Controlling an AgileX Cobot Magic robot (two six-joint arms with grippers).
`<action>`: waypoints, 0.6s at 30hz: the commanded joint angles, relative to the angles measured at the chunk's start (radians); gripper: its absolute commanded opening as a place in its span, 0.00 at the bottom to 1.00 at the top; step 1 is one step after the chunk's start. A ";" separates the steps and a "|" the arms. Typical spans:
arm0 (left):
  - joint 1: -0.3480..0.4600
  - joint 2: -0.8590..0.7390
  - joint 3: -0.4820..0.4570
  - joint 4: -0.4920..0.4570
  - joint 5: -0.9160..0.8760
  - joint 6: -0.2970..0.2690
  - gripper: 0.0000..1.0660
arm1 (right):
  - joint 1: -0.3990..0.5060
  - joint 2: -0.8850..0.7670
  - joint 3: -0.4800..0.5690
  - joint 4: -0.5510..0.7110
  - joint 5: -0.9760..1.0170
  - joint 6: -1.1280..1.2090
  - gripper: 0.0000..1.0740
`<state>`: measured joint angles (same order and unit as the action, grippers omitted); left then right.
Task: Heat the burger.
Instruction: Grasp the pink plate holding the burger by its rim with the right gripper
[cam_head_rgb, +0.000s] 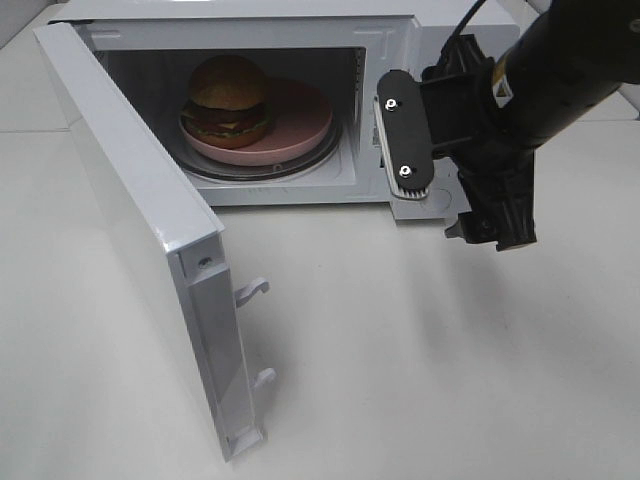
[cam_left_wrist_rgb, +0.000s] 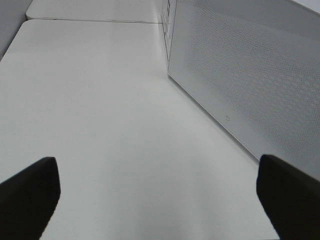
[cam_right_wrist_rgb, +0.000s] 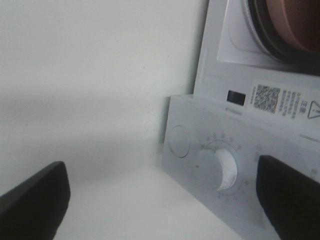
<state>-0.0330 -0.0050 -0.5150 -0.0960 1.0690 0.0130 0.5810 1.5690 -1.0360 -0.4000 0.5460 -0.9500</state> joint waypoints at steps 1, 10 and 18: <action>0.004 -0.013 0.001 0.001 -0.002 -0.005 0.94 | 0.024 0.062 -0.075 -0.003 -0.012 0.006 0.86; 0.004 -0.013 0.001 0.001 -0.002 -0.005 0.94 | 0.059 0.220 -0.215 0.003 -0.041 0.021 0.85; 0.004 -0.013 0.001 0.001 -0.002 -0.005 0.94 | 0.059 0.300 -0.284 0.005 -0.080 0.034 0.84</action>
<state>-0.0330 -0.0050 -0.5150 -0.0960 1.0690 0.0130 0.6370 1.8530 -1.3020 -0.3990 0.4830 -0.9240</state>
